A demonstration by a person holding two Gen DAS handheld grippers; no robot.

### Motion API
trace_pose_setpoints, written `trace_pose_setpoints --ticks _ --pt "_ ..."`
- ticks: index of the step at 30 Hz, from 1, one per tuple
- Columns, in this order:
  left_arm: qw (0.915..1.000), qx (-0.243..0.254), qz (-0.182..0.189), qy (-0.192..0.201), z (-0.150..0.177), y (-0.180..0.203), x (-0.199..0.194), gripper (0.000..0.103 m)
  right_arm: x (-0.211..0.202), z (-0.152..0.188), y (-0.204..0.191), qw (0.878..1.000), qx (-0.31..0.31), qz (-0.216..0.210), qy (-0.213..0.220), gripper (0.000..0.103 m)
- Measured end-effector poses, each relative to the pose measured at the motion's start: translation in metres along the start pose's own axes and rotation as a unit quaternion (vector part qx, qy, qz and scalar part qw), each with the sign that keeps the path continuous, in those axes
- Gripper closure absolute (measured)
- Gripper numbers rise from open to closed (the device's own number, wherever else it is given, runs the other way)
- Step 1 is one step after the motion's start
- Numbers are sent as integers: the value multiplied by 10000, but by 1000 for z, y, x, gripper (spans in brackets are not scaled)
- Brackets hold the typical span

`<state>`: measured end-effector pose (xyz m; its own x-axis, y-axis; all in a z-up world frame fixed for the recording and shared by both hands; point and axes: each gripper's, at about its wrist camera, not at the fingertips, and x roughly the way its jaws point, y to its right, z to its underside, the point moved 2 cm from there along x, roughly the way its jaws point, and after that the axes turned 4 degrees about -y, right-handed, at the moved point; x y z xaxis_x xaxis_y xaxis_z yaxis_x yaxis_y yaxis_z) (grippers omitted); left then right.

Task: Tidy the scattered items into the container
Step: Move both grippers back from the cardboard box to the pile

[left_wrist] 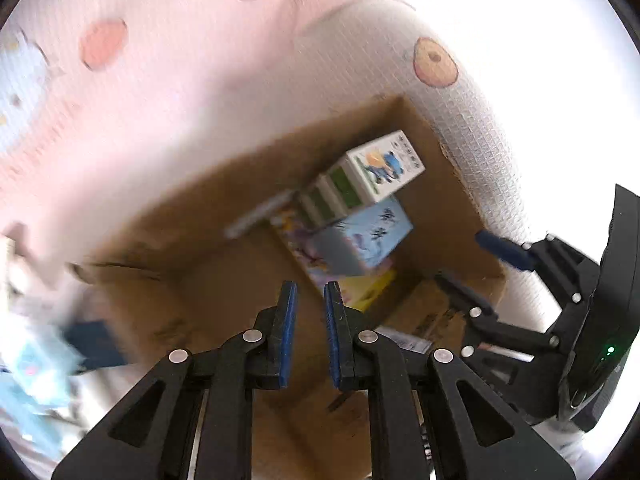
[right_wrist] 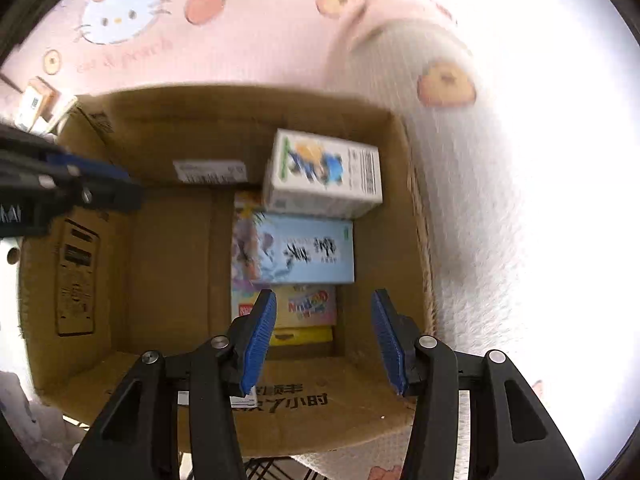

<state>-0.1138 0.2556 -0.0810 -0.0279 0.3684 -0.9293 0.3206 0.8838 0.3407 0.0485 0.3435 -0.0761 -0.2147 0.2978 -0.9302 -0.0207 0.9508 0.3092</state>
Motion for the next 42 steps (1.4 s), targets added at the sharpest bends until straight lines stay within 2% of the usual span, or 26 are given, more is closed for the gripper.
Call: trace_pose_setpoints --ticks 2,4,7,9,11,13,16,18,22,25,27,30,33,36,38,42 --pt "9995 154 -260 2 7 -11 -26 88 -13 -3 -16 9997 -198 54 120 57" --pt "9974 414 -589 79 11 -21 -32 86 -43 -12 -38 9993 -281 43 242 57" --pt "9909 744 -1117 127 21 -33 -54 84 -44 -17 -50 9981 -359 -112 478 57" --pt "9892 811 -1216 66 29 -45 -57 75 -54 -25 -59 9968 -382 -311 632 57" --pt "9896 779 -1204 119 39 -60 -66 53 -58 -29 -72 9955 -502 -379 707 57" --pt "9887 879 -1201 154 50 -72 -65 43 -53 -33 -93 9931 -798 -439 737 57" --pt "9833 1343 -1223 58 64 -82 -56 41 -55 -33 -124 9879 -1293 -626 589 57" --pt "9755 1623 -1447 324 74 -88 -55 41 -55 -33 -140 9860 -1512 -583 395 57" --pt "9526 2161 -1913 964 96 -97 -70 40 -65 -42 -157 9827 -1836 -193 125 56" --pt "9494 2273 -1898 1042 102 -105 -80 40 -84 -57 -170 9766 -2150 62 80 56" --pt "9522 2151 -1861 1112 103 -114 -87 40 -99 -70 -186 9673 -2528 125 137 54" --pt "9574 1809 -1840 1299 103 -135 -100 39 -116 -89 -213 9545 -2975 -68 175 50" --pt "9624 1344 -1997 1258 102 -163 -106 38 -123 -107 -234 9493 -3072 -612 258 48" --pt "9678 781 -2016 1289 105 -196 -116 38 -121 -119 -251 9493 -2930 -1001 549 48" --pt "9686 534 -2070 1269 112 -212 -118 38 -118 -122 -260 9465 -2830 -1284 864 48" --pt "9636 148 -2349 1269 128 -240 -120 38 -102 -120 -276 9381 -3007 -1189 1240 48"
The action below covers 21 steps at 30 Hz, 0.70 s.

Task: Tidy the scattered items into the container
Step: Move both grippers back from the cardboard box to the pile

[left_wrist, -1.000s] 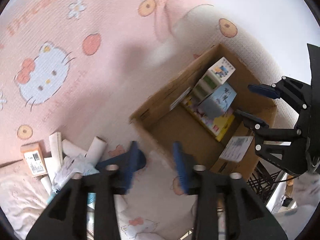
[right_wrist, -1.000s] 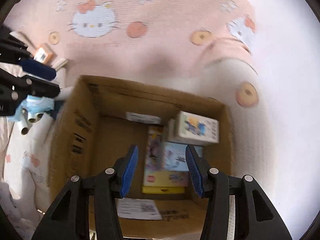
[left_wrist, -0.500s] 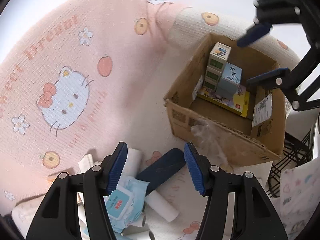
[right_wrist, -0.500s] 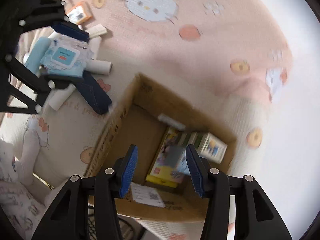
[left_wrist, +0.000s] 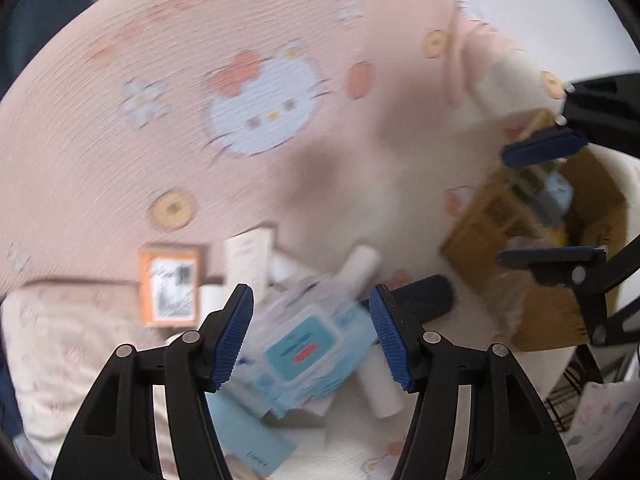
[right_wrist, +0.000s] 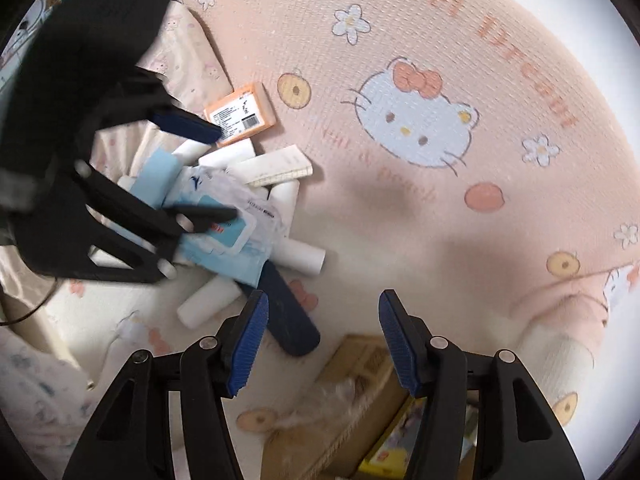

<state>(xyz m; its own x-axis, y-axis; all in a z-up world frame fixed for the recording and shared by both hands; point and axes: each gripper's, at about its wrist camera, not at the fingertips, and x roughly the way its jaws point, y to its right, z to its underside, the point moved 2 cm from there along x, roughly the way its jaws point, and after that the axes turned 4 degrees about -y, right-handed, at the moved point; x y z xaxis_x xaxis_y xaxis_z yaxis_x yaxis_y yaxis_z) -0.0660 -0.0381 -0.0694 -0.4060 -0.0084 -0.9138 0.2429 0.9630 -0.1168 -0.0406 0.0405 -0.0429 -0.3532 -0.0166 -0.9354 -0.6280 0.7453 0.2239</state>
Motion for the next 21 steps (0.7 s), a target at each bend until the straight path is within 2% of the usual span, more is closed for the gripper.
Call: trace_pose_setpoints --ticks 4,7,11,14,18,19,21 --pt "9996 -280 -12 -86 11 -24 8 38 16 -4 1 9996 69 -263 92 48" --pt "9979 -622 134 -91 15 -43 15 38 12 -19 7 9957 315 -596 633 48" --pt "9922 -1152 405 -247 28 -72 32 38 18 -47 16 9881 487 -605 1325 48" --pt "9856 -1592 524 -229 38 -95 42 38 35 -63 12 9860 472 -719 1431 48" --pt "9747 -2158 585 -69 48 -129 51 38 66 -75 3 9794 869 -1275 1304 48" --pt "9747 -2168 539 -109 50 -137 54 38 72 -77 1 9774 942 -1388 1285 48" --pt "9773 -2104 190 -168 53 -153 59 38 82 -82 -7 9747 1024 -1534 1262 48"
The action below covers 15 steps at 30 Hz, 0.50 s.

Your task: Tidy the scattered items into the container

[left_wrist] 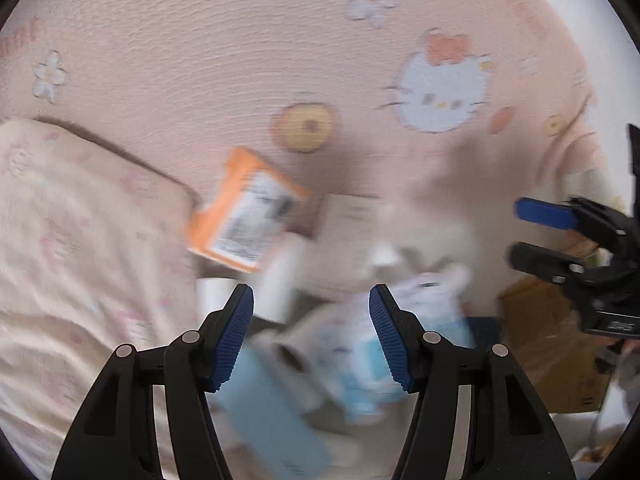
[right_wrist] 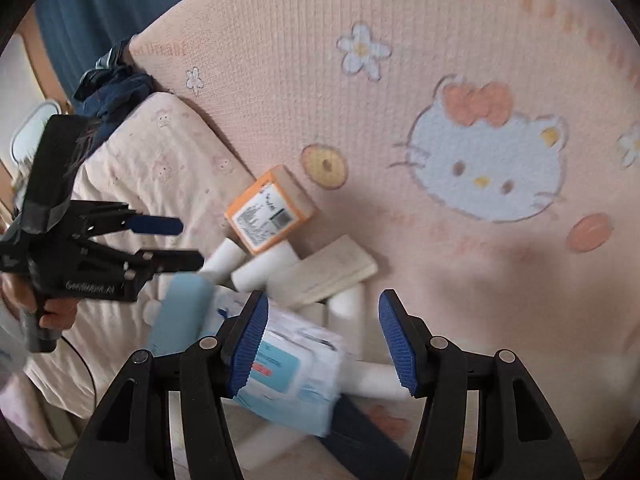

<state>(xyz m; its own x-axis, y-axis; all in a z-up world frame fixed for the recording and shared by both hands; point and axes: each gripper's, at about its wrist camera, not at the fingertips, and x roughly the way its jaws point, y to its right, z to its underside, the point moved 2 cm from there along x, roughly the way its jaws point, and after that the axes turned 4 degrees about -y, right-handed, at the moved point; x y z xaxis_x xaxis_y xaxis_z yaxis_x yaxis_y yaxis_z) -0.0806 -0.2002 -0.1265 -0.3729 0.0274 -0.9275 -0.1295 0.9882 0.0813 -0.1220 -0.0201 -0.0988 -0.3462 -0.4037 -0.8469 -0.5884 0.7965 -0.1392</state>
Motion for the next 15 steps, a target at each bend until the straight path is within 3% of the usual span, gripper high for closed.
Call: trace_pose_setpoints --ticks 2,9,15 --pt "9998 -79 -150 94 -3 -14 1 38 12 0 -6 10000 -62 9 -40 48" --pt "9941 -905 516 286 -2 -51 8 38 36 -20 -17 9995 -283 -98 -77 48" --pt "9853 -1522 745 216 4 -73 30 38 67 -41 -9 9992 -220 -293 -152 48"
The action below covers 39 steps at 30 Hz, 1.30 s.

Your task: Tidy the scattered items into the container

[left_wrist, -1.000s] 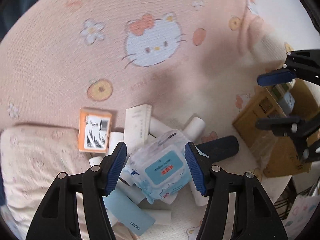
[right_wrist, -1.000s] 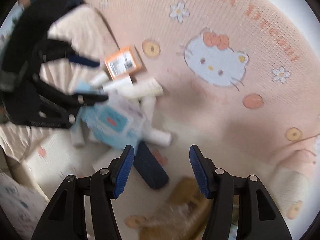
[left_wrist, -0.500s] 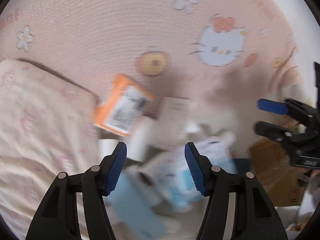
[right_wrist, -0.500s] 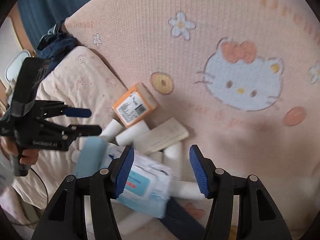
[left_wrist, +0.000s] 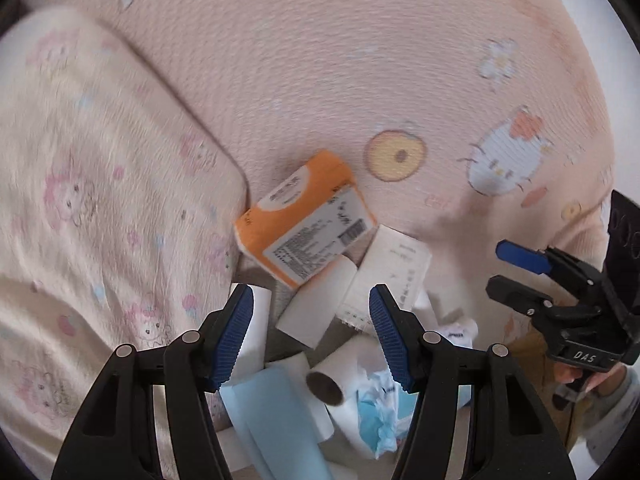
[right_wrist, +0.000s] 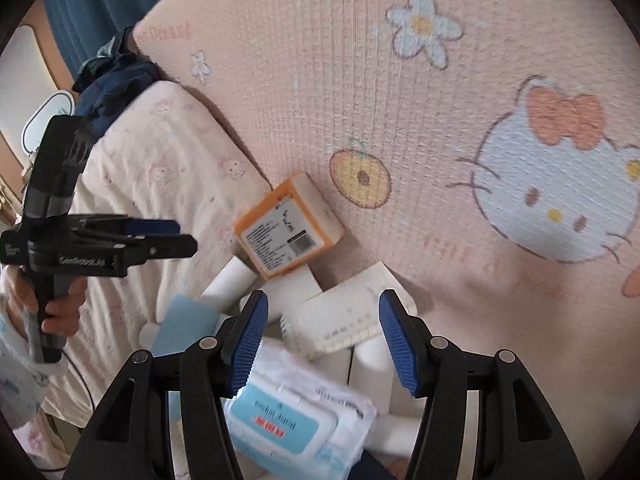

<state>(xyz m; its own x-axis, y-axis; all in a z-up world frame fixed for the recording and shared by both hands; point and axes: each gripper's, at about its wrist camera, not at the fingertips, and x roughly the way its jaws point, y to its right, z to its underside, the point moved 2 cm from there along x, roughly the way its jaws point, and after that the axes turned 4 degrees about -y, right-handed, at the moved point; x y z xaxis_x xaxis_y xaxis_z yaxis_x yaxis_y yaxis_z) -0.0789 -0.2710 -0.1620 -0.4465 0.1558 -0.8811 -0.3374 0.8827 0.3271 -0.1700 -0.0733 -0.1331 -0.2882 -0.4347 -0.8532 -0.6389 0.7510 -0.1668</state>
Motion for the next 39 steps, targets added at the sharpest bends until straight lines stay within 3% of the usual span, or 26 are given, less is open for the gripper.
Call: trace_pose_setpoints --ticks 7,11,15,22,28,34,39 --pt "9972 -735 166 6 -7 -19 18 39 48 -6 -2 9978 -90 -197 -628 48" --pt "9945 -763 534 -470 8 -7 34 38 66 13 4 9923 12 -85 -1233 48" --pt "9940 -501 387 -894 37 11 47 39 72 41 13 9846 33 74 -1746 48" --pt "9907 -555 556 -1108 67 15 40 38 53 70 33 9771 532 267 -2043 48" --pt "9890 -546 733 -1165 76 25 36 39 44 92 51 9670 1411 -286 -2103 48" --pt "9886 -355 777 -1241 82 50 50 38 42 103 58 9630 1796 -262 -1993 48" --pt "9877 -105 626 -1426 90 63 58 40 45 109 70 9470 2402 -518 -2070 48"
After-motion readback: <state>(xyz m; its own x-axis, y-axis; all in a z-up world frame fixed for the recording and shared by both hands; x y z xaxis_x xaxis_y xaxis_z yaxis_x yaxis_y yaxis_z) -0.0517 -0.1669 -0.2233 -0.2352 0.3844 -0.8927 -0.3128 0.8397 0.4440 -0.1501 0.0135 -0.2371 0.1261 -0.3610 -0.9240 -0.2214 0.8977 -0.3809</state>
